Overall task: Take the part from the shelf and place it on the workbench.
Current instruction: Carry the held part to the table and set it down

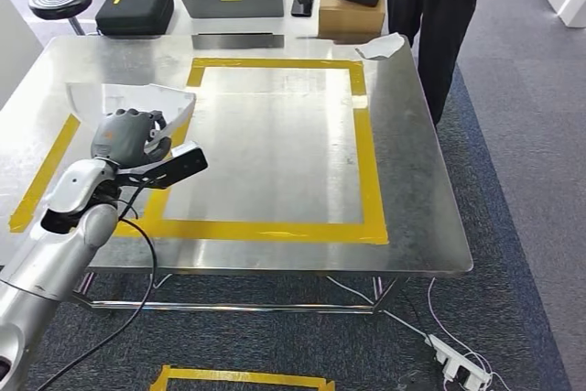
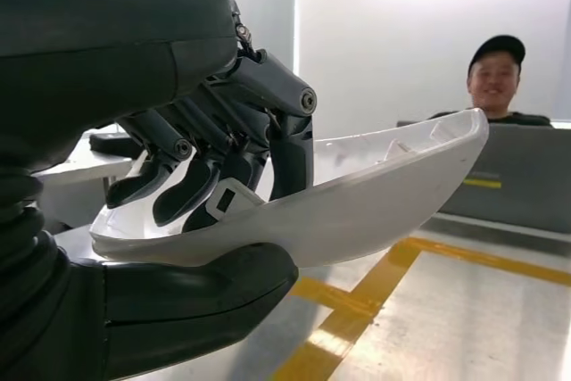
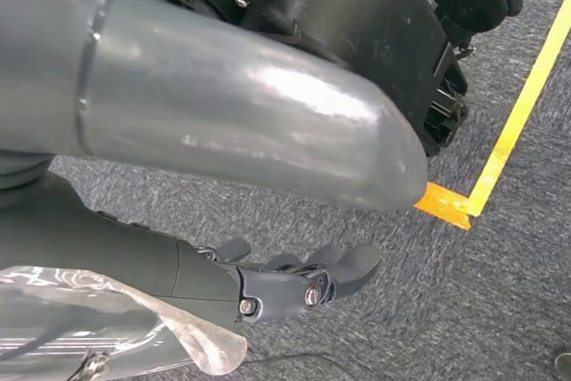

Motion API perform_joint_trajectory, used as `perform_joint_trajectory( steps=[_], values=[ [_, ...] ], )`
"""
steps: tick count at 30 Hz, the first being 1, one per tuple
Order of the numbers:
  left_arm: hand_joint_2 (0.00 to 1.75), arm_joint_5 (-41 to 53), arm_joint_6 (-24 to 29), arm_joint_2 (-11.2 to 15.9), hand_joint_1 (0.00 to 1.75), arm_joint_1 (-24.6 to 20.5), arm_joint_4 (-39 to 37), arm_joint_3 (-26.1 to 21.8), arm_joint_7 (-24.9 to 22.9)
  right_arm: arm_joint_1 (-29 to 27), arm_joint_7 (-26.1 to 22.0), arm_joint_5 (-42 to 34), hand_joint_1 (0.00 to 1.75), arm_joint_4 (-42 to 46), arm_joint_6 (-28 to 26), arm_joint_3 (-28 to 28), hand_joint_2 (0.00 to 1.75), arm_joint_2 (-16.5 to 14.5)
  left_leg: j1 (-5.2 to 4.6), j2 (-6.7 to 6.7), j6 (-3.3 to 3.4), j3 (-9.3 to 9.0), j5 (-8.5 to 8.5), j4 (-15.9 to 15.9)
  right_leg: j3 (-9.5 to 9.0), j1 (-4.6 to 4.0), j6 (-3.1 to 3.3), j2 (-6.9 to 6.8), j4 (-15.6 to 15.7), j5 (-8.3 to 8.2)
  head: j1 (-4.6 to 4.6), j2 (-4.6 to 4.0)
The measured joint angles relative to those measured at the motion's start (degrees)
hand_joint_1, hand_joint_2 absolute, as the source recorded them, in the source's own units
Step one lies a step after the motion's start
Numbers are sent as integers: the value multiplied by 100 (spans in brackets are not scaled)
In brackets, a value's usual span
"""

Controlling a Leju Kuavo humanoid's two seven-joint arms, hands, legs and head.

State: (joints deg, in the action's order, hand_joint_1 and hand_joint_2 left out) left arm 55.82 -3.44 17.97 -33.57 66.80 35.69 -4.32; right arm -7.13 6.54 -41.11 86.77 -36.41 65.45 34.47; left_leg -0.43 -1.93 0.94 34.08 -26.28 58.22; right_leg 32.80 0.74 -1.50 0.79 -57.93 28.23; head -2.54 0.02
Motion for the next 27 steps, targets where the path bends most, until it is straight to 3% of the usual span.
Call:
perform_joint_trajectory(
  steps=[16,27],
  values=[
    [175,1162,-563,-101,173,-540,-1750,349,-1082,-12,224,213,0,-154,153,-93,0,-81,3,1,0,3,0,-1,2,-1,0,1,-1,1,-1,0],
    [175,1428,-738,-34,173,-553,-2134,392,-1321,0,401,392,0,-193,244,-242,0,-152,1,0,1,8,-1,0,2,-1,0,-1,-1,1,1,0]
  ],
)
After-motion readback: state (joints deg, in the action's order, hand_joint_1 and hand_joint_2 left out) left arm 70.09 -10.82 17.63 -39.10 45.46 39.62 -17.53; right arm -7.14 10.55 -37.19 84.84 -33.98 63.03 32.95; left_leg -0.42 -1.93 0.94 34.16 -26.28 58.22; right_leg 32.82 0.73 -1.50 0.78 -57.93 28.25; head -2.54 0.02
